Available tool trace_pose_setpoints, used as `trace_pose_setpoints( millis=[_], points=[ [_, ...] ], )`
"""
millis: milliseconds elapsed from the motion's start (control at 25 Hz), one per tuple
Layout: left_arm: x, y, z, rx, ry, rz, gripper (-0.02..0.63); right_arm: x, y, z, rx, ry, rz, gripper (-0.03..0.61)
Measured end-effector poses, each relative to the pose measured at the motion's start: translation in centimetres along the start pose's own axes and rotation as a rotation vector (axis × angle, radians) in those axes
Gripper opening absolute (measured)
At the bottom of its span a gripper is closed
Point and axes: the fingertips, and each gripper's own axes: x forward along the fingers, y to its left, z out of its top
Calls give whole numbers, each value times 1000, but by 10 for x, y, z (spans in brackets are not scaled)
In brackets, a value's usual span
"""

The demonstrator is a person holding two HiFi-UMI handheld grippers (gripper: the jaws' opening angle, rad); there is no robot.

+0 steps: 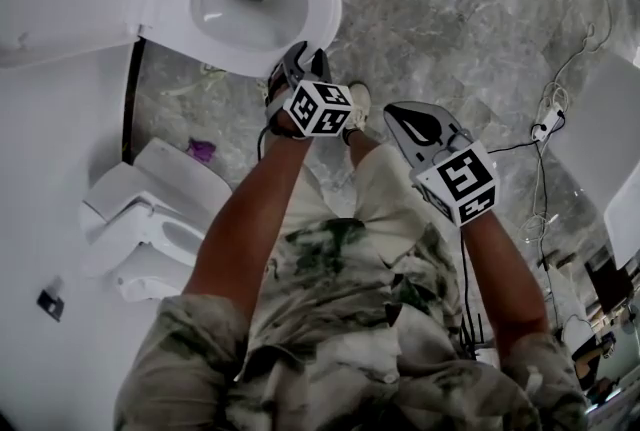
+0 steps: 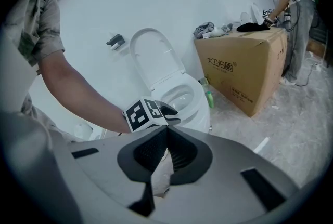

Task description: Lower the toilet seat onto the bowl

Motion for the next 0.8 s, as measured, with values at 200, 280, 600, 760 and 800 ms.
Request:
trace_pose_setpoints(
  millis=[200,280,600,760,800],
  points=[
    [14,-4,-5,-6,7,-7,143,11,-6,-8,7,12,3,23],
    [19,-6,-8,-7,10,-10,143,13,-7,-9,9,13,2,23],
    [42,-13,-18,-13,35,-24,140,26,-16,-20,21,25,-1,23],
    [52,-16,-23,-12,55,-45,140,29,-19,-24,23,38,-1,23],
    [54,-16,-23,-12,58,-48,140,29,-20,-24,22,39,-2,23]
  ],
)
